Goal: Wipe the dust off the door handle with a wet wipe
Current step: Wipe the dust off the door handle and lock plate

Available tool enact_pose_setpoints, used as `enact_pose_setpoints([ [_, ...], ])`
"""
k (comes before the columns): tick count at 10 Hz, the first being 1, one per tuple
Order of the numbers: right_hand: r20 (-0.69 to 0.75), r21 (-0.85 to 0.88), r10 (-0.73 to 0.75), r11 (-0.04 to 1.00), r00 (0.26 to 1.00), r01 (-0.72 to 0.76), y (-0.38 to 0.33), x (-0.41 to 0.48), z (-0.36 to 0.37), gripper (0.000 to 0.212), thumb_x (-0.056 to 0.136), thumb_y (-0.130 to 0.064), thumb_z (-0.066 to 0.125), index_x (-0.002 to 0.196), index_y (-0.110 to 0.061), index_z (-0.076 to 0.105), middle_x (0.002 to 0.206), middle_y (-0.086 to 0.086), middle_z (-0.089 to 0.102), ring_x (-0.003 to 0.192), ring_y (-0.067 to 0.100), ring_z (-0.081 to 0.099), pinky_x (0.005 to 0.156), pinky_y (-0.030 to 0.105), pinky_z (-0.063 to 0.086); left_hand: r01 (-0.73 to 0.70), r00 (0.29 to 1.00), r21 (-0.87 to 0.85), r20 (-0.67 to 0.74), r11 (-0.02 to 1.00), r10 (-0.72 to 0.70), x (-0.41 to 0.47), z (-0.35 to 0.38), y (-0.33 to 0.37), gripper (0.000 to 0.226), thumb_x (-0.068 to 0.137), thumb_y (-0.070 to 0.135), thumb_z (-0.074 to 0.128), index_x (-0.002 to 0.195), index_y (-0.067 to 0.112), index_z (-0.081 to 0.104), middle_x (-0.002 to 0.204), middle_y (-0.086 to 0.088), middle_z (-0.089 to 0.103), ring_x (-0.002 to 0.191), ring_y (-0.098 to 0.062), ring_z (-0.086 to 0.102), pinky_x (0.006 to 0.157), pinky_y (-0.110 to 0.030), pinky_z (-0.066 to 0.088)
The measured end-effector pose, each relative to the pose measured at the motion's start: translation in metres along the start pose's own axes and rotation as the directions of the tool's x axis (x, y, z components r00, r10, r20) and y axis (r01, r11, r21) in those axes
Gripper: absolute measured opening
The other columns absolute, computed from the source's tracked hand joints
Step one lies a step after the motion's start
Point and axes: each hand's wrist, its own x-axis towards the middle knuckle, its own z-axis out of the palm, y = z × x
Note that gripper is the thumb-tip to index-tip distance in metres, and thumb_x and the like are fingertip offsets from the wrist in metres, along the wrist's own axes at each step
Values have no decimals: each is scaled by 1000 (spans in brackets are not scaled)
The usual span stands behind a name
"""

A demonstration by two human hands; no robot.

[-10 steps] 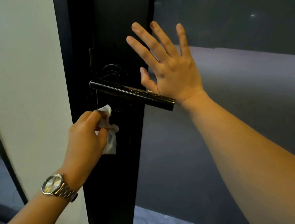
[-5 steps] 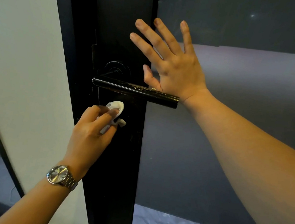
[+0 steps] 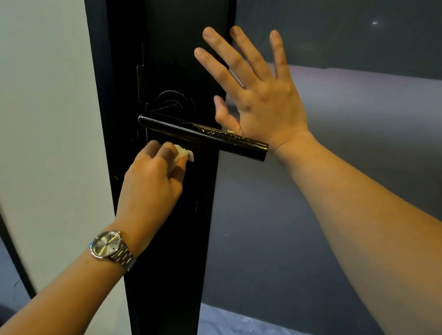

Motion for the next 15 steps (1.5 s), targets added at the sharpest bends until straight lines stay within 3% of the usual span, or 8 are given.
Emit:
enact_pose_setpoints([
  [4, -8, -12, 1, 1000, 1000, -2, -1, 0, 5, 53, 92, -37, 39, 143, -21, 41, 148, 5, 41, 136, 28, 39, 108, 58, 25, -91, 994, 37, 55, 995, 89, -9, -7, -5, 29, 83, 10, 60, 108, -4, 53, 112, -23, 50, 81, -28, 55, 63, -11, 34],
  [6, -19, -12, 0, 1000, 1000, 0, 0, 0, 3, 53, 92, -36, 40, 142, -20, 42, 147, 5, 42, 135, 28, 39, 108, 57, 25, 100, 993, -101, -59, 990, -106, 9, -10, 3, 28, 90, 28, 51, 83, 3, 60, 75, -3, 56, 58, -9, 48, 53, -7, 36],
  [9, -28, 3, 3, 1000, 1000, -3, -1, 0, 1, 53, 91, -33, 41, 141, -19, 44, 146, 5, 43, 134, 28, 41, 107, 58, 27, 200, 894, -524, -248, 828, -373, 9, -41, -4, 40, 90, 43, 45, 68, 14, 62, 65, -14, 63, 61, -31, 61, 57, -36, 50],
  [11, -24, 1, 1, 1000, 1000, -1, 0, 0, 1, 53, 91, -34, 41, 142, -19, 43, 146, 5, 42, 135, 28, 40, 107, 58, 27, 76, 996, -74, -35, 994, -79, -2, -6, 3, 16, 83, 15, 62, 98, 10, 65, 105, -7, 63, 95, -18, 58, 81, -17, 40],
  [12, -28, -15, -3, 1000, 1000, 3, -1, -1, 2, 52, 91, -34, 40, 142, -19, 43, 146, 5, 43, 134, 28, 41, 107, 58, 27, -205, 973, 64, 125, 977, 196, -7, 3, 8, 15, 76, 10, 67, 90, 3, 67, 105, -13, 63, 103, -29, 55, 88, -34, 45],
  [13, -20, -3, -3, 1000, 1000, 3, 0, 0, 2, 53, 92, -34, 40, 142, -20, 43, 147, 5, 42, 135, 28, 40, 107, 58, 26, -283, 949, 101, 173, 954, 263, -5, 3, 1, 19, 74, 12, 69, 91, 4, 67, 101, -13, 62, 99, -32, 56, 82, -46, 50],
  [14, -12, -5, -1, 1000, 1000, 1, 0, -1, 2, 53, 92, -35, 39, 142, -20, 42, 147, 5, 42, 135, 28, 39, 108, 58, 25, -27, 1000, 18, -14, 999, 27, -2, -1, -2, 24, 77, 17, 66, 98, 7, 62, 106, -13, 55, 97, -31, 52, 77, -33, 43],
  [15, -16, 6, -2, 1000, 1000, 2, -1, 0, 2, 52, 92, -35, 40, 142, -20, 43, 147, 5, 42, 135, 28, 39, 108, 58, 26, -184, 982, 150, 82, 972, 173, -4, 0, -3, 23, 72, 16, 72, 88, 3, 63, 103, -15, 58, 93, -34, 51, 73, -32, 40],
])
